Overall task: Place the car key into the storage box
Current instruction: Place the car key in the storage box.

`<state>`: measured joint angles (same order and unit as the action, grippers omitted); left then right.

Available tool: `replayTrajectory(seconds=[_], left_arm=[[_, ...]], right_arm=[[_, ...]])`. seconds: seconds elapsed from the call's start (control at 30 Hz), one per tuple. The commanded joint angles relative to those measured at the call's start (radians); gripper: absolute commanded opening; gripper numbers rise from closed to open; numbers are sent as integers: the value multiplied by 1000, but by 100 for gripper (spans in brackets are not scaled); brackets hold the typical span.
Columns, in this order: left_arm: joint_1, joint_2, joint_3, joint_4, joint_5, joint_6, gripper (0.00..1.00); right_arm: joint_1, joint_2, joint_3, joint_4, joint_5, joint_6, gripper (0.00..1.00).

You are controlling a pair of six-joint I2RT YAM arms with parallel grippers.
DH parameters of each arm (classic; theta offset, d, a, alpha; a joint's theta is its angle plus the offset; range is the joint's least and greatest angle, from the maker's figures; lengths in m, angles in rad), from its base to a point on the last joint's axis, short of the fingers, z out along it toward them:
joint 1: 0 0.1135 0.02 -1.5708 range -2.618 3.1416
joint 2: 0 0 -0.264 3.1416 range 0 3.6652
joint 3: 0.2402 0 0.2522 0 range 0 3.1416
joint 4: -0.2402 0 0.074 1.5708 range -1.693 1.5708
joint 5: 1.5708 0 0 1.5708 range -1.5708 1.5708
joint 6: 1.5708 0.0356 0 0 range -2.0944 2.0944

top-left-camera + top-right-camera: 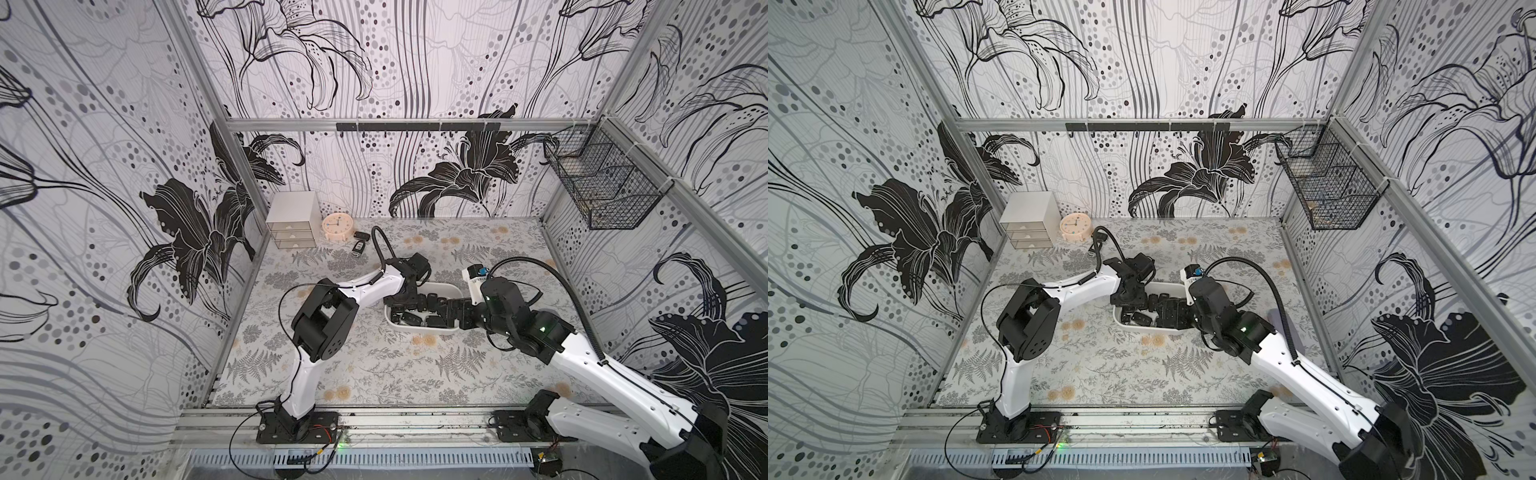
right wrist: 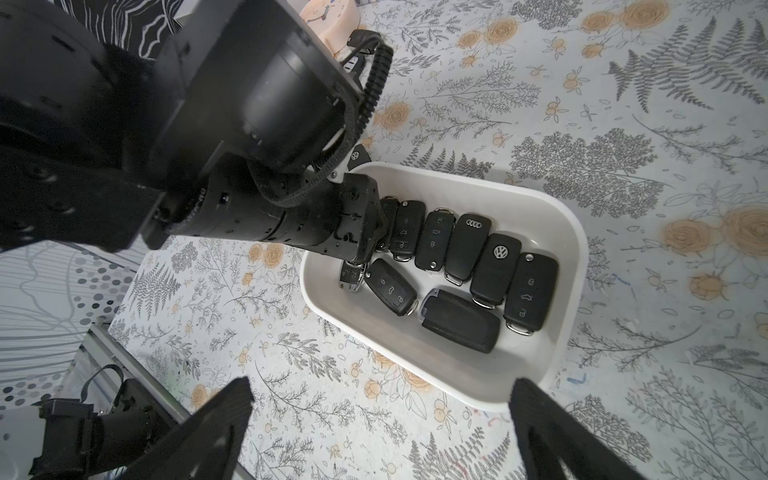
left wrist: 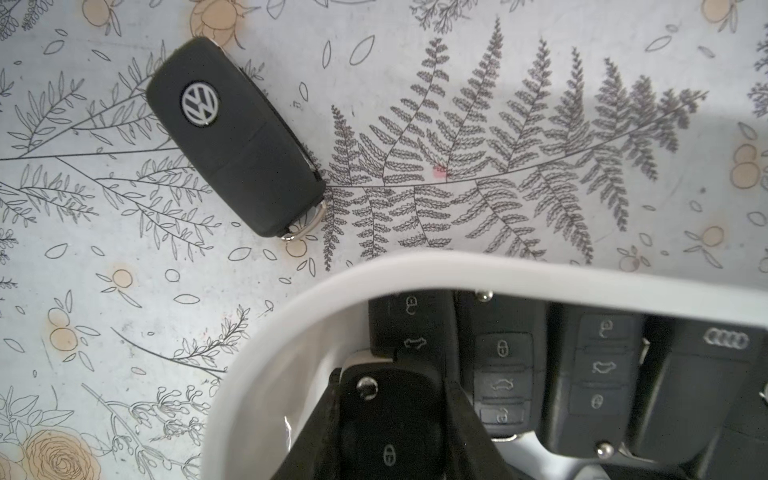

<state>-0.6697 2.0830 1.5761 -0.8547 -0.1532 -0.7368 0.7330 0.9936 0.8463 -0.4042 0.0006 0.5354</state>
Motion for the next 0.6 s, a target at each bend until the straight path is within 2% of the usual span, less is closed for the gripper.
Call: replayTrajectory(seconds=[0.0,0.1,0.17,0.33,0.57], left_arm=[[7,21,28,17,-13,20,27],[6,20,27,22,-8,18,29],[7,18,33,14,-8,15,39],[7,-21,35,-9,-12,12,50],[6,-101,50,-55,-26,13,58]], right_arm=[[2,0,-1,-19,16,10,100],[2,3,-1,-18,15,10,100],[2,9,0,-15,11,10,100],[2,20,4,-6,9,9,100],[3,53,24,14,-1,2,100]])
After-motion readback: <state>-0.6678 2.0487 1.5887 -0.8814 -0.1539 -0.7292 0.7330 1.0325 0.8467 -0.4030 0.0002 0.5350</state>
